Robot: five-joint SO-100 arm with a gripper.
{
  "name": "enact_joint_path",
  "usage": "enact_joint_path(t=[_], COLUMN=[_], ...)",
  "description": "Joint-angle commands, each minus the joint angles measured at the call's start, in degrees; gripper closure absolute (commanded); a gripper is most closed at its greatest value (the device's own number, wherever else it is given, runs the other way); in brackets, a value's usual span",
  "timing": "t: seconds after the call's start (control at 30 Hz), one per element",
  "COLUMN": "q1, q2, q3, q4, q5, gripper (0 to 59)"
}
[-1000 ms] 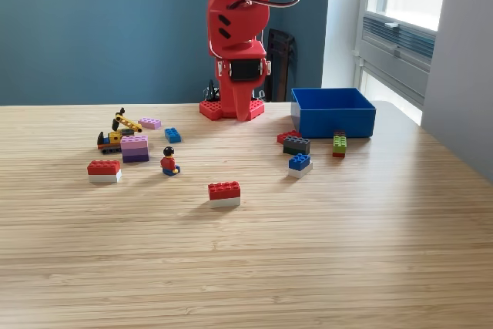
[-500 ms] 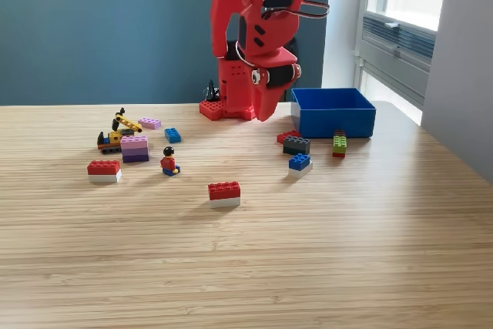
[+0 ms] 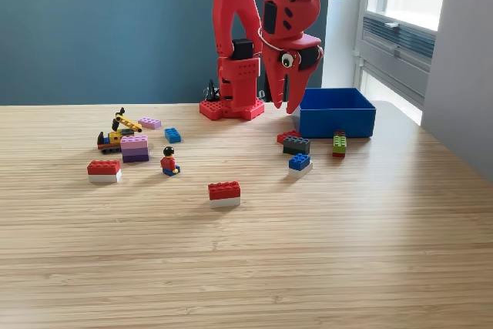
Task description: Grasp a lego block and put it in the bin.
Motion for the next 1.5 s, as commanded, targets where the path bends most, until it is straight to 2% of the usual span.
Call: enact_joint_path(t=[0.03,0.13,0.33,0.4,0.53,0.7,1.13,1.5], q1=[-4.0,-4.5,-4.7,-4.6,-4.5,-4.6,-5.0,-6.0], q2=[11.3,13.4,13.9,13.9,13.7,13.5,13.4,13.3], q3=[3.9,6.2,7.9,8.1,8.8,9.9,20.6,23.8], q4=[0.8,0.7,0.4,0.4,-0.6,-2.5,-24.0,-23.4], q5=[-0.4,-0.8,-1.1,-1.1,-1.1,-1.3,0.8,3.4], gripper=[35.8,33.4,32.7,34.1,40.5,39.7,34.1,32.7])
